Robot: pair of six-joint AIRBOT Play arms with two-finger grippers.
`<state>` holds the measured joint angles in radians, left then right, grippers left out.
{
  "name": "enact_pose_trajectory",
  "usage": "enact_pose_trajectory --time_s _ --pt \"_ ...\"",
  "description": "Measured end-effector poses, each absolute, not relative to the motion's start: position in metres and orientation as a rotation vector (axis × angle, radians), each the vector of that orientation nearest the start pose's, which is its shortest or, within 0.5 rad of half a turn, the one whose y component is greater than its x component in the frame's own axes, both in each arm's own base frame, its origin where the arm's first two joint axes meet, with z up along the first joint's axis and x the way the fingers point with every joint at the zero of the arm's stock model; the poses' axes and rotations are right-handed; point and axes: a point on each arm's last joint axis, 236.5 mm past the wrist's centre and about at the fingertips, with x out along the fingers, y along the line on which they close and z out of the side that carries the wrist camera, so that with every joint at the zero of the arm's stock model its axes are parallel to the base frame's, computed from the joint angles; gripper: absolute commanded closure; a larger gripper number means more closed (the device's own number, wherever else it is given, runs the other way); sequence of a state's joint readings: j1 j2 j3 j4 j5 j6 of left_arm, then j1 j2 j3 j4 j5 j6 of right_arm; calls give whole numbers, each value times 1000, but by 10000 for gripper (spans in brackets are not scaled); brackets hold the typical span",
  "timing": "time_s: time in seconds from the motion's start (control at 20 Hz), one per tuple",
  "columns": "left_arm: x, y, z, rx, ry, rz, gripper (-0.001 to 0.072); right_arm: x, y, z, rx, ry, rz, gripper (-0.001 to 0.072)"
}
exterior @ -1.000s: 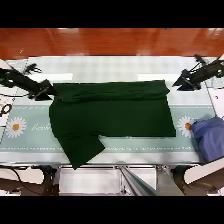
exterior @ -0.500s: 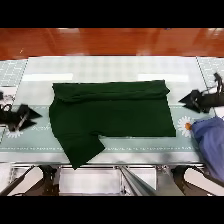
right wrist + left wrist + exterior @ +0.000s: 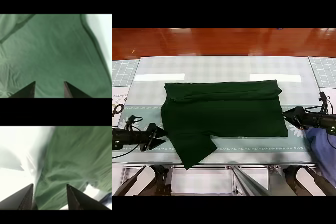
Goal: Fold the shirts.
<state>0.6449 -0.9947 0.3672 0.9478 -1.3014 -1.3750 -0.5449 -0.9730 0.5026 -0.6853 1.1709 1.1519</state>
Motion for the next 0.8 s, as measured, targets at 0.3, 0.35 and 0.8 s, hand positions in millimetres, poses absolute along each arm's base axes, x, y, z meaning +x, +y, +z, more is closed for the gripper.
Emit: enact_pose_trajectory --time_s 0.3,0.35,0.8 --pt "178 -77 -111 -1008 1636 -83 685 281 32 -27 956 1113 197 300" --pt "180 -80 -114 -984 1637 -91 685 283 27 -25 958 1101 187 300" --pt "194 -86 -104 -894 1606 -181 685 230 -34 -66 1015 1277 -114 300"
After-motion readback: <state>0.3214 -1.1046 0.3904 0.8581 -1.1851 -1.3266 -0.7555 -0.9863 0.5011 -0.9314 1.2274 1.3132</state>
